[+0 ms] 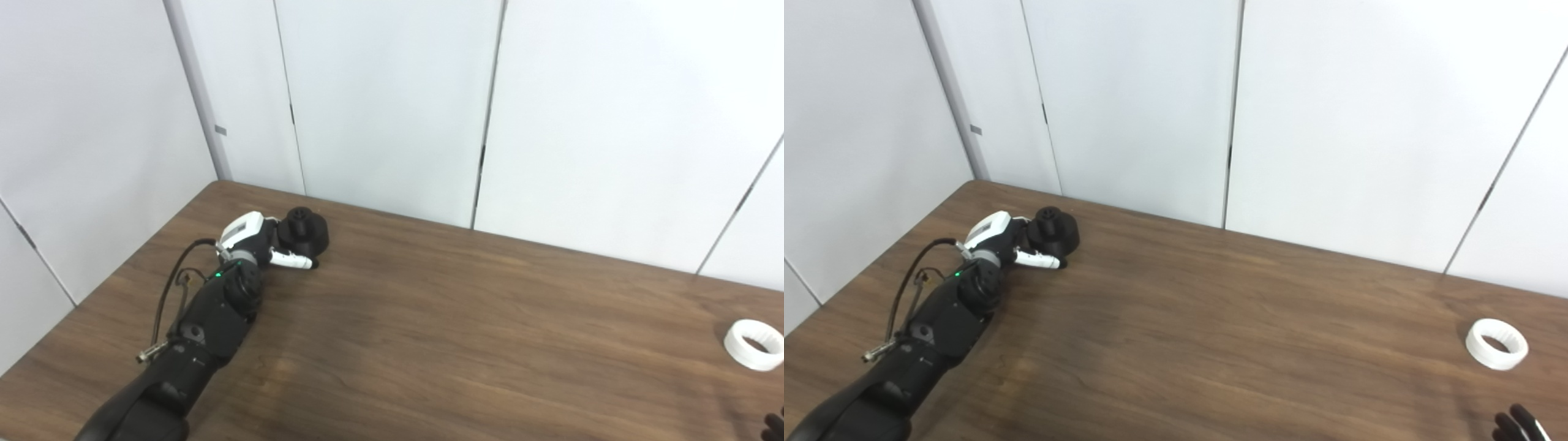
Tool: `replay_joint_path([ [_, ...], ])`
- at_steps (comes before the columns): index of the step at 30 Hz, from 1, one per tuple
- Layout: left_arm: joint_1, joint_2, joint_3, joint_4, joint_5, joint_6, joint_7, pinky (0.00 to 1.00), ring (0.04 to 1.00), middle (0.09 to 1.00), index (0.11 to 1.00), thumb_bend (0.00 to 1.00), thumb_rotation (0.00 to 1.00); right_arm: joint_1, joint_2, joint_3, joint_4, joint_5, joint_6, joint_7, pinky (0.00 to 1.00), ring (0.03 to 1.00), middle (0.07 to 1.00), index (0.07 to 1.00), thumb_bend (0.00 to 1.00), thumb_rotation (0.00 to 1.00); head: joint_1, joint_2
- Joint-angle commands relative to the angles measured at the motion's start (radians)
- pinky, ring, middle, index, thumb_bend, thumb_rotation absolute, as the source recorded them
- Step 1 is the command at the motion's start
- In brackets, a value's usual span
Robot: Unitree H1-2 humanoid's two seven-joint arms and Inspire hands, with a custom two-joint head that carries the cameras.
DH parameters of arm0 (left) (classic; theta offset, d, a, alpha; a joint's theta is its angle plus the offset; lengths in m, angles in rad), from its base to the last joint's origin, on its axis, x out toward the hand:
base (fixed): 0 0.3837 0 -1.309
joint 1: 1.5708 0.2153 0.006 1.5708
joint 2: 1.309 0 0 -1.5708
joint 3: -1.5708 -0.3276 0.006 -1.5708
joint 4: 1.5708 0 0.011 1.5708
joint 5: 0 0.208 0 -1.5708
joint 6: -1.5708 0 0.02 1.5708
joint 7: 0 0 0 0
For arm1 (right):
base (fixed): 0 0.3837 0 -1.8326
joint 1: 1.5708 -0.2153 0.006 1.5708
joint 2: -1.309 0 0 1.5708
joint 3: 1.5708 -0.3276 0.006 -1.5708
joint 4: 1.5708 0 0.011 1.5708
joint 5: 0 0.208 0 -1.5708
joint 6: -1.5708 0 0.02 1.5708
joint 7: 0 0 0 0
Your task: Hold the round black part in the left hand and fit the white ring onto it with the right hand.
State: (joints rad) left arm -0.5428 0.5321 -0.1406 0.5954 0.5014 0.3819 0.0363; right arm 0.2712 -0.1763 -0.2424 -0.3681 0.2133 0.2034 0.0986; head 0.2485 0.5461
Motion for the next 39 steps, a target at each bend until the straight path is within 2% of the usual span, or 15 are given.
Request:
replay_joint_path([
  [1, -0.055, 0.017, -0.003, -0.005, 0.011, -0.020, 0.019, 1.00, 1.000, 0.962, 0.823, 1.00, 0.35, -0.012, -0.003, -0.004, -0.030, 0.000, -0.025, -0.011, 1.00, 0.939, 0.906, 0.925, 0.81, 0.98, 0.001, 0.001],
  [11, -0.076, -0.012, 0.029, 0.033, -0.014, -0.043, 0.074, 1.00, 1.000, 0.969, 0.815, 1.00, 0.33, -0.007, 0.000, 0.003, -0.051, 0.000, -0.009, -0.017, 1.00, 0.939, 0.909, 0.928, 0.81, 0.98, -0.004, 0.004],
  [18, -0.094, -0.044, 0.051, 0.077, -0.027, -0.059, 0.143, 1.00, 1.000, 0.956, 0.800, 1.00, 0.33, -0.004, -0.001, 0.006, -0.052, 0.002, -0.010, -0.022, 0.98, 0.920, 0.889, 0.910, 0.80, 0.97, -0.008, 0.006],
  [25, -0.104, -0.057, 0.042, 0.117, -0.032, -0.076, 0.157, 1.00, 0.993, 0.944, 0.794, 1.00, 0.34, -0.003, -0.003, 0.009, -0.057, -0.004, -0.004, -0.029, 0.88, 0.906, 0.875, 0.896, 0.80, 0.96, -0.010, 0.008],
  [26, -0.105, -0.059, 0.042, 0.122, -0.033, -0.079, 0.160, 1.00, 0.992, 0.945, 0.790, 1.00, 0.34, -0.002, -0.004, 0.010, -0.057, -0.009, -0.005, -0.029, 0.91, 0.906, 0.874, 0.898, 0.80, 0.97, -0.010, 0.008],
  [34, -0.107, -0.066, 0.042, 0.134, -0.043, -0.077, 0.161, 1.00, 0.992, 0.942, 0.789, 1.00, 0.34, -0.001, -0.001, 0.011, -0.059, -0.004, -0.007, -0.029, 0.90, 0.902, 0.878, 0.903, 0.78, 0.97, -0.011, 0.010],
  [39, -0.108, -0.073, 0.056, 0.156, -0.060, -0.102, 0.181, 1.00, 0.987, 0.937, 0.779, 1.00, 0.33, -0.001, -0.003, 0.013, -0.061, -0.006, -0.004, -0.028, 0.97, 0.919, 0.887, 0.913, 0.78, 0.98, -0.011, 0.011],
])
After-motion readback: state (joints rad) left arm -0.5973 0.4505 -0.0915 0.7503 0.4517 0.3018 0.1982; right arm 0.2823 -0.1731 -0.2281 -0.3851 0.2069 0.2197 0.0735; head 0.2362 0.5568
